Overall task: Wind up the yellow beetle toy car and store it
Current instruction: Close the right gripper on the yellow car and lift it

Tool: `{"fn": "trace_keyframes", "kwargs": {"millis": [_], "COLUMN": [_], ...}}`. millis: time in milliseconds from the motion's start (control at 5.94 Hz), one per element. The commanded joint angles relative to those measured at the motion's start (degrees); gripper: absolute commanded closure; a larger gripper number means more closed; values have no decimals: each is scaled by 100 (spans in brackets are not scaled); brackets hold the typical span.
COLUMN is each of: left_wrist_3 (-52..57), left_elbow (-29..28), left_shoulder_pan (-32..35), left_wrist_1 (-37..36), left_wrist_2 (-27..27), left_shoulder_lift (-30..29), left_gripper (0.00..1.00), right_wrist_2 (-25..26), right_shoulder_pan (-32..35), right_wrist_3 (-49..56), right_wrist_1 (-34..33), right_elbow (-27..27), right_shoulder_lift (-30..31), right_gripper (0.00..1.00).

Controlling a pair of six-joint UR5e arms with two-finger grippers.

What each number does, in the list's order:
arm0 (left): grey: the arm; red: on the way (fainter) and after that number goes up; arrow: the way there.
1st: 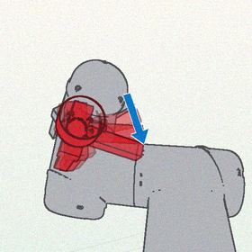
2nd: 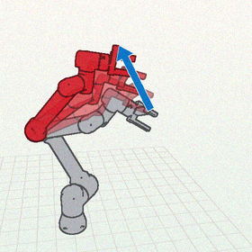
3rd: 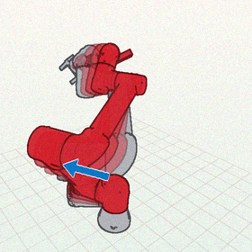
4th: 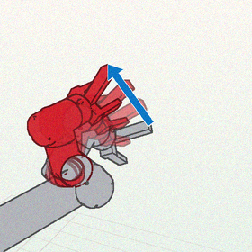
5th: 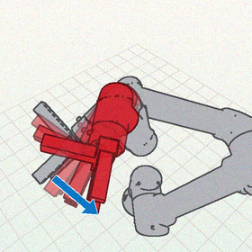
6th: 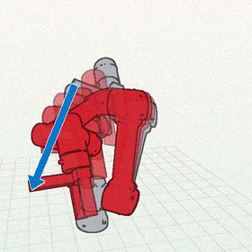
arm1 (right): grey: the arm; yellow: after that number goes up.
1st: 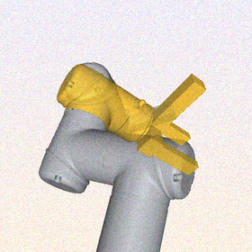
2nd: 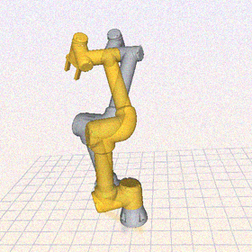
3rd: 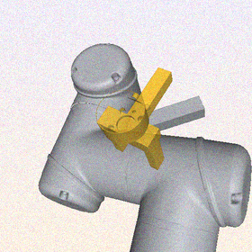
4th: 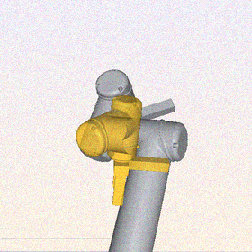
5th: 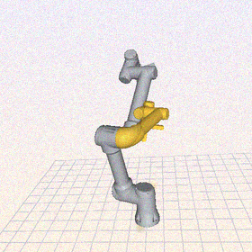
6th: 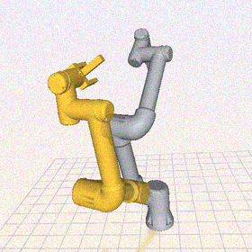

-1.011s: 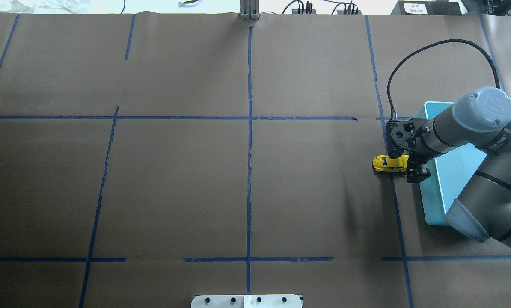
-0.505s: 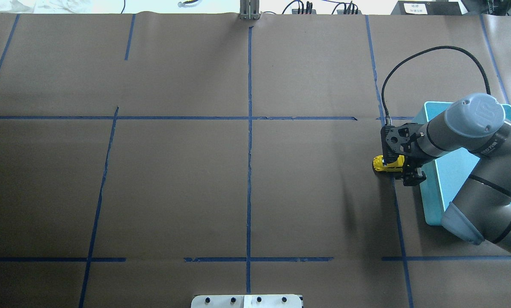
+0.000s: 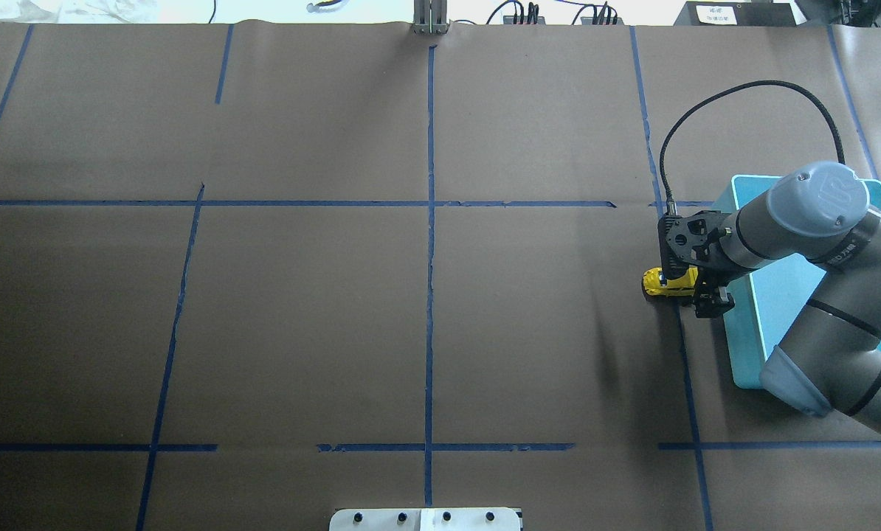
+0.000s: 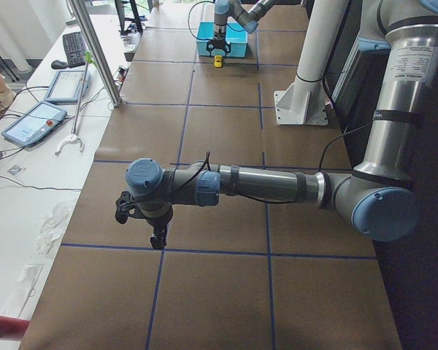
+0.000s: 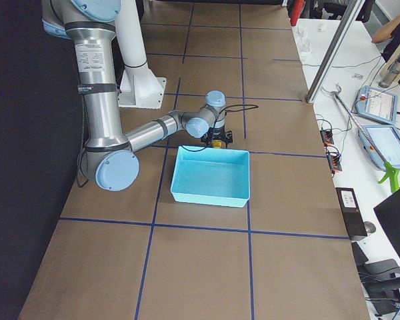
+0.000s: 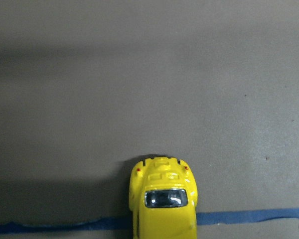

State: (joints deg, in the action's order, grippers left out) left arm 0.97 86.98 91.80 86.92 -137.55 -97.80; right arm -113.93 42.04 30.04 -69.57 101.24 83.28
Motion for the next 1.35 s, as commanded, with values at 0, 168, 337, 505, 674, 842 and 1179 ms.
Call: {"fn": "trace_keyframes", "kwargs": {"millis": [0, 168, 337, 505, 674, 842, 1179], "left_wrist_3": [0, 0, 0, 0, 0, 0, 0], "left_elbow": [-23, -23, -23, -23, -23, -23, -23], "left_shoulder_pan": [5, -4, -4, -4, -4, -4, -4], "left_wrist_1": [0, 0, 0, 0, 0, 0, 0], "left_wrist_2": [0, 0, 0, 0, 0, 0, -9], "left_shoulder_lift": [-2, -2, -2, -2, -2, -2, -2], "left_gripper": [0, 0, 0, 0, 0, 0, 0], "right_wrist_2": [2, 3, 3, 3, -6, -6, -233], "right_shoulder_pan": [-152, -187, -196, -197, -197, -197, 126], "right_wrist_3": [-7, -7, -7, -7, -15, -102, -130], "right_wrist_1": [5, 5, 5, 5, 22, 31, -169], "right_elbow": [-43, -52, -52, -52, -8, 149, 483], "right_shoulder_lift": [4, 4, 4, 4, 4, -14, -390], "right_gripper": [0, 0, 25, 69, 91, 100, 100]}}
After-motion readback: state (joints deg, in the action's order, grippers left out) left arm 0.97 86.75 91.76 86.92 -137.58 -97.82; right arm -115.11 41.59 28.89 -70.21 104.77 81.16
